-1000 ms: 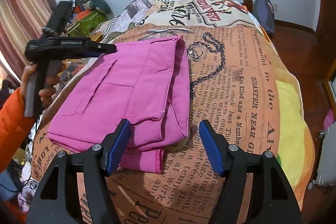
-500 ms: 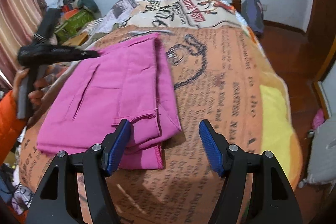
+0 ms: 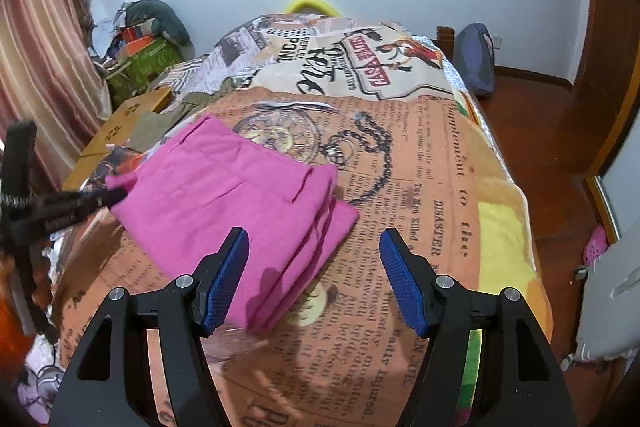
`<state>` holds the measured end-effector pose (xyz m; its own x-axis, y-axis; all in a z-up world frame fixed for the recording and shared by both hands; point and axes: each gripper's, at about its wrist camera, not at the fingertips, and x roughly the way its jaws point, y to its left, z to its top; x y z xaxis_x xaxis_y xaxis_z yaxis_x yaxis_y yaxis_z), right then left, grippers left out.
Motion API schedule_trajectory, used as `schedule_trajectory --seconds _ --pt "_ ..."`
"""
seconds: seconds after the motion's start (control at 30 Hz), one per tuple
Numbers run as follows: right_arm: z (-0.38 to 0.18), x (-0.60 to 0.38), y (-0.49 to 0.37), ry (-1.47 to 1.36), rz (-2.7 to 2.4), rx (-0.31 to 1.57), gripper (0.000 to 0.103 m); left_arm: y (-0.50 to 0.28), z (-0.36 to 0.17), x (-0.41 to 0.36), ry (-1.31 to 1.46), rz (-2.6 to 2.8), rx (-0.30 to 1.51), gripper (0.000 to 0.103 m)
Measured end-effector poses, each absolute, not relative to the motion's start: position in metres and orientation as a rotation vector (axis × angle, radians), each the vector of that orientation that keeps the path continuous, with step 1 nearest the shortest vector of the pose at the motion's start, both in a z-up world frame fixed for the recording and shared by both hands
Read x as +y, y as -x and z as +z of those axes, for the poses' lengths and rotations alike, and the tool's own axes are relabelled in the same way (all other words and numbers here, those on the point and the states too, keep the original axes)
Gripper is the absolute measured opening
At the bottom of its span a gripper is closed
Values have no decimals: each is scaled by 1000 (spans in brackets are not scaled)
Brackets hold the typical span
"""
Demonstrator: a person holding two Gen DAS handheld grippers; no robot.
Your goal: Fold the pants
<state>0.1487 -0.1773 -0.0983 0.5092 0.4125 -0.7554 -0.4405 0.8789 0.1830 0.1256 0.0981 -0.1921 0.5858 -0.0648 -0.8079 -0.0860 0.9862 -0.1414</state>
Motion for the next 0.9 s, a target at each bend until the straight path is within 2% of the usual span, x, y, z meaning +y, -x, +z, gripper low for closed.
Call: schedule_trajectory --seconds 0.27,0.43,0.47,0.67,0.9 --pt "-110 -159 -142 76 547 920 64 -98 -196 113 236 47 959 13" --pt "-133 -154 -145 84 541 975 64 -89 -195 126 250 88 956 33" --pt "-136 -154 -146 86 539 981 64 -88 -194 129 243 96 954 34" --pt "-129 -158 -146 85 535 974 64 -85 -187 142 125 176 958 34" --pt "-101 -136 -156 78 608 907 64 -101 -148 119 25 27 873 34"
